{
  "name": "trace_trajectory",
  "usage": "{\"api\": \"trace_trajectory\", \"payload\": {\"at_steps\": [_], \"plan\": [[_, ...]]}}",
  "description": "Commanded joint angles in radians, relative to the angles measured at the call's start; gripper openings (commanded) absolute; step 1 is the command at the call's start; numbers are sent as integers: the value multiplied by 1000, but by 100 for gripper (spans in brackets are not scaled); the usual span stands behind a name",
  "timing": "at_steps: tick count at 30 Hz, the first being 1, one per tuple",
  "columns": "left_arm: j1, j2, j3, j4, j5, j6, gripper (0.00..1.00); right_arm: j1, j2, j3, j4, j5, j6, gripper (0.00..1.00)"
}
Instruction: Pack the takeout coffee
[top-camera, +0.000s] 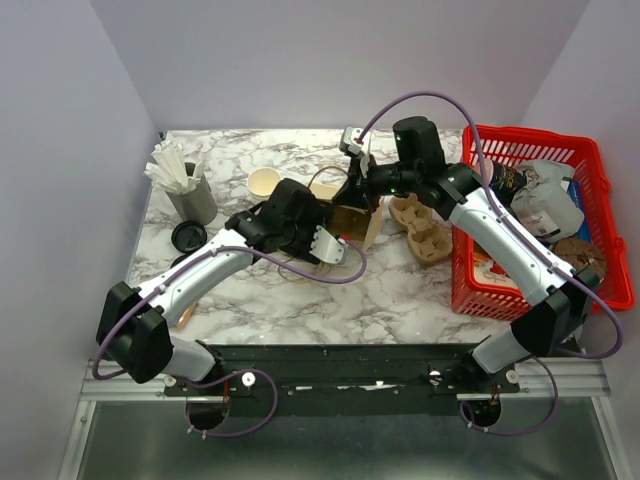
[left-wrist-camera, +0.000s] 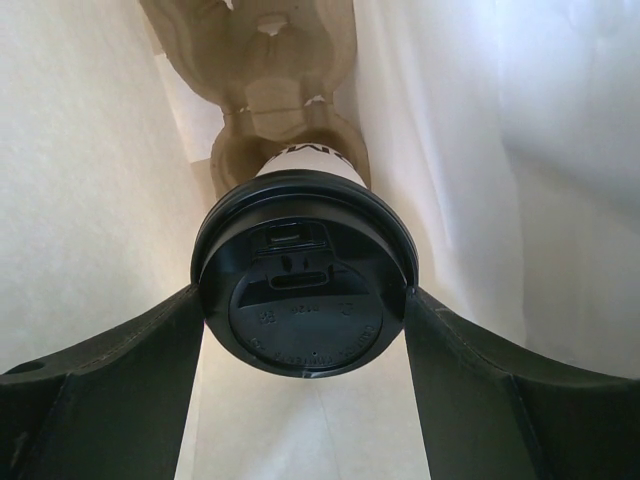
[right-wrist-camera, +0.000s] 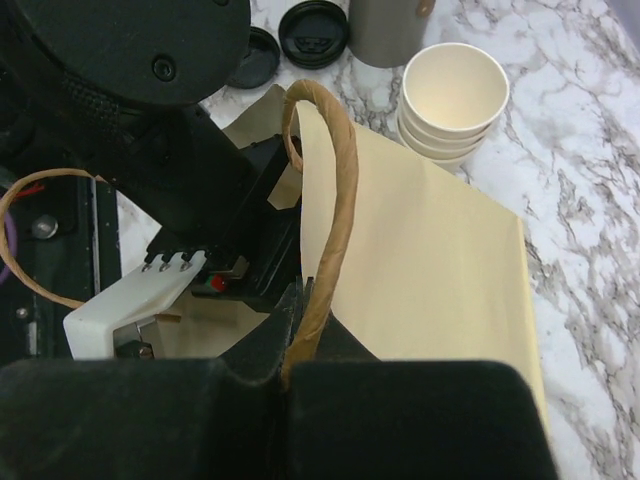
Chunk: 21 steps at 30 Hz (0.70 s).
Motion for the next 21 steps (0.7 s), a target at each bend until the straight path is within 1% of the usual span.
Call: {"api": "trace_trajectory", "payload": {"at_steps": [1, 5, 11, 16, 21], "plan": [[4, -16, 31, -55, 8, -18, 0, 5, 8, 48, -28, -113, 49, 1], [-1, 20, 3, 3, -7, -21, 0, 5, 11, 28, -19, -117, 68, 1], [-4, 105, 46, 23, -19, -23, 0, 5, 22, 33, -16, -131, 65, 1], [-4, 137, 45, 56, -7, 8, 0, -6, 30, 27, -10, -142, 78, 1], [-4, 166, 37, 74, -9, 8, 0, -14, 36, 25, -13, -148, 88, 1]]}}
